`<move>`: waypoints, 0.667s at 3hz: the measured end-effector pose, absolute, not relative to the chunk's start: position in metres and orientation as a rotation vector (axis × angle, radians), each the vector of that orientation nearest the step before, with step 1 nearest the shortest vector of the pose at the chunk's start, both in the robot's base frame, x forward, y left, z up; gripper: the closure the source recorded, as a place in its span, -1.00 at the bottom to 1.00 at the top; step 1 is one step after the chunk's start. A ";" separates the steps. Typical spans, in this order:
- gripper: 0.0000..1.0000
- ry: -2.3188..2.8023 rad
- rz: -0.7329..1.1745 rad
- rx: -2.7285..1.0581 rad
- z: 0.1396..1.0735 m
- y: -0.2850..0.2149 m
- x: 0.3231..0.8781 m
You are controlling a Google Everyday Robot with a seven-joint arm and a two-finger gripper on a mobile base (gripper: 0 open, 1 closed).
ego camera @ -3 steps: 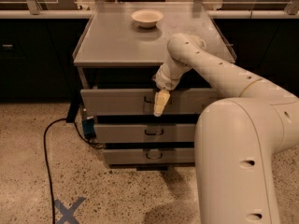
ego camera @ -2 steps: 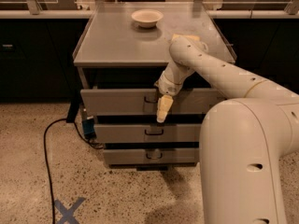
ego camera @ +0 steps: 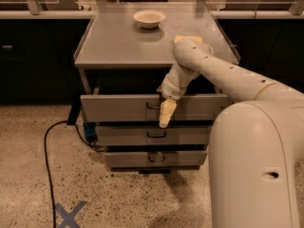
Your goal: Open top drawer
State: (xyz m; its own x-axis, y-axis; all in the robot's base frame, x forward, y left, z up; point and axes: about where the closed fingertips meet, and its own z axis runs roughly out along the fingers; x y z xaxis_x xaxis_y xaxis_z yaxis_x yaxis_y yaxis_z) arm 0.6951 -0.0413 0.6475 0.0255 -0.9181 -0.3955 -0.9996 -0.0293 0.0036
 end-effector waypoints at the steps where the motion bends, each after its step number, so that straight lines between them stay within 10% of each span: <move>1: -1.00 1.948 0.411 -2.067 0.643 -0.035 0.692; 2: -1.00 1.825 0.364 -2.084 0.655 -0.034 0.672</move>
Offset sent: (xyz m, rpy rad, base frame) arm -0.0892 0.0171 -0.0050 0.0952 -0.1699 0.1887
